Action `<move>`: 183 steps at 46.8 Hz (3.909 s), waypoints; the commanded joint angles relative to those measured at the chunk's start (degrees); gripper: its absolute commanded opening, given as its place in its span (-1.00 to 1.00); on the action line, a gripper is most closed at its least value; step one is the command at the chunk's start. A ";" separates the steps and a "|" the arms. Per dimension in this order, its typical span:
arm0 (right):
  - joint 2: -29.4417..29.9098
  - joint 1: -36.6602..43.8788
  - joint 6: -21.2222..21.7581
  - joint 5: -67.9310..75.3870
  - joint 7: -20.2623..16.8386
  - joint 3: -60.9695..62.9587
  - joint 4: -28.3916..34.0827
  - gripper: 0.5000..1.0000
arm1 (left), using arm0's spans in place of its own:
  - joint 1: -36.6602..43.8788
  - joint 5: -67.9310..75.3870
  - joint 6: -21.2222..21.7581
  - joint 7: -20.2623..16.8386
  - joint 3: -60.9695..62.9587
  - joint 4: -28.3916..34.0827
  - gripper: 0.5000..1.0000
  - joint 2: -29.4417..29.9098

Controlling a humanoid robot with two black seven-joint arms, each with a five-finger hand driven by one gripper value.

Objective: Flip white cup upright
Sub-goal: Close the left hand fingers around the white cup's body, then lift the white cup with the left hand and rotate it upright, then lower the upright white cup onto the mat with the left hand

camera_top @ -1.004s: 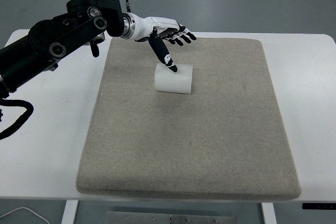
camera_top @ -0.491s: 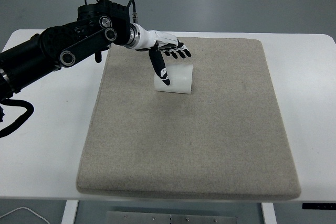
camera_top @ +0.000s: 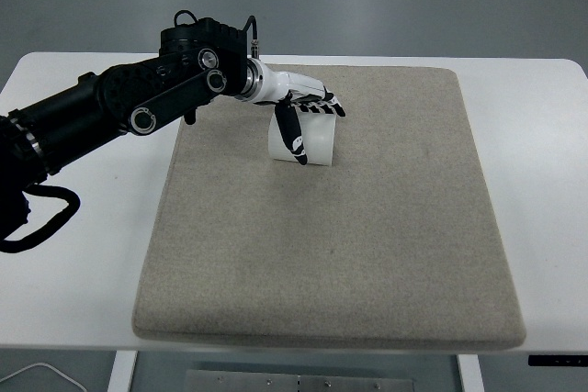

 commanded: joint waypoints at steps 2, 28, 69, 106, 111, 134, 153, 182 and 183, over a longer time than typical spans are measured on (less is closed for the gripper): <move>0.00 0.00 0.00 0.00 -0.05 0.00 0.00 0.72 | 0.30 1.59 0.13 0.00 0.01 0.04 0.93 -0.58; 0.00 0.00 0.00 0.00 0.03 0.00 0.00 0.72 | 0.30 2.20 1.80 -0.26 1.94 -0.05 -0.32 -1.11; 0.00 0.00 0.00 0.00 0.03 0.00 0.09 0.72 | 2.06 -28.03 0.57 -11.07 -5.79 3.99 -1.00 9.79; 0.00 0.00 0.00 0.00 0.03 0.00 0.00 0.72 | 11.90 -36.29 -0.48 -27.15 -11.33 5.05 -1.00 9.26; 0.00 0.00 0.00 0.00 -0.05 0.00 0.00 0.72 | 13.31 -39.28 -0.57 -30.14 -11.24 6.89 -1.00 9.26; 0.00 0.00 0.00 0.00 0.03 0.00 0.00 0.72 | 20.25 -40.86 -3.47 -45.98 -10.45 8.48 -1.00 9.17; 0.00 0.00 0.00 0.00 0.03 0.00 0.00 0.72 | 23.77 -33.84 -3.47 -45.98 -8.61 11.64 -1.00 9.26; 0.00 0.00 0.00 0.00 0.03 0.00 0.00 0.72 | 24.56 -30.93 -2.42 -45.98 -8.87 16.91 -1.00 6.89; 0.00 0.00 0.00 0.00 -0.05 0.00 0.00 0.72 | 24.39 -30.93 -2.42 -45.98 -8.96 17.00 -1.00 6.72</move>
